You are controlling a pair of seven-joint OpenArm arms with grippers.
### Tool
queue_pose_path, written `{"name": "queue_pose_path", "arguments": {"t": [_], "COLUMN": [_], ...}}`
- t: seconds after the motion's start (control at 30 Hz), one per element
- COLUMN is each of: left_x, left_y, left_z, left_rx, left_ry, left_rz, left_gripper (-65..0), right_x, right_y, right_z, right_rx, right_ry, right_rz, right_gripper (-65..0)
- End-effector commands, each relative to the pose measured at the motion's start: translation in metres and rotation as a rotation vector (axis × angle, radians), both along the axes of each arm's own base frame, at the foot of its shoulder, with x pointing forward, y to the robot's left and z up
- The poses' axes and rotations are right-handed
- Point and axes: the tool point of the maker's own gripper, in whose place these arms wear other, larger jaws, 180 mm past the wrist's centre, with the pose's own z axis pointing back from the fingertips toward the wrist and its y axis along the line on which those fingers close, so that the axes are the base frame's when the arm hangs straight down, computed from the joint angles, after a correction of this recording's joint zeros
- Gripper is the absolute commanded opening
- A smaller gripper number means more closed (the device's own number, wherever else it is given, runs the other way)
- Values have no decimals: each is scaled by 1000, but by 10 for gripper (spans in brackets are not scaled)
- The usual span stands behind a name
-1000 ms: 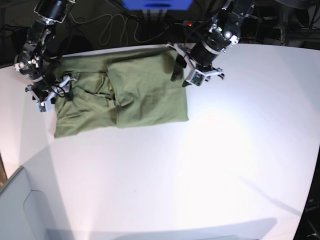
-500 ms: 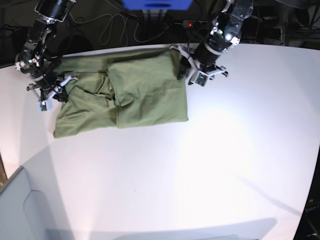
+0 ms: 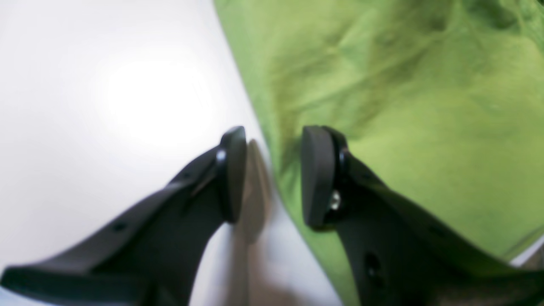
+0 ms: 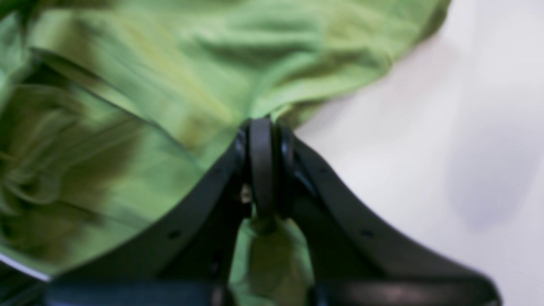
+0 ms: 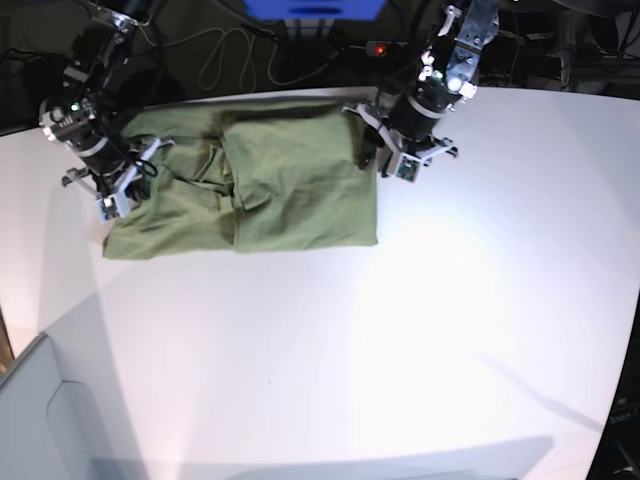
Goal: Fold the T-shirt properly
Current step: 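Regrip the shirt end with the right gripper and lift it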
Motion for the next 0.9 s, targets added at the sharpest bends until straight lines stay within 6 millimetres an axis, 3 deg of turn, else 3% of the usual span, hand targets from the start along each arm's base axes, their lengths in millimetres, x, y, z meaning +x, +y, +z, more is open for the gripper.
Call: {"name": "queue_pose_path", "arguments": {"t": [0.0,0.17,0.27,0.63,0.73,0.8,0.87], "left_x": [3,3,3,1,1,1,1], "left_y": [-1,0,0,2,3,3,2], "left_z": [5,5,5,4,4,4,4], "left_rx": [-7,-7,-7,1,2,2,-1], "left_ry": [-19,-17,-17,-12,-12,-10,-10], "left_rz": [0,0,0,-2,-1,-1,0], "left_gripper": [-442,-442,-442,-442,-442,-442,-441], "right_x": [9,11,12,12,13,19,22], "right_y": [0,10,35,159,161,143,114], "right_z": [18,39,46,69,70,68,63], "right_rx": [-16,-27,-11,120,118,99,60], "right_ry": [-64,-125,-145,-220,-224,-212,-187], "right_rz": [30,38,96,415,425,347,256], "right_gripper": [-649,-649,-649,-649,-647,-643,-599]}}
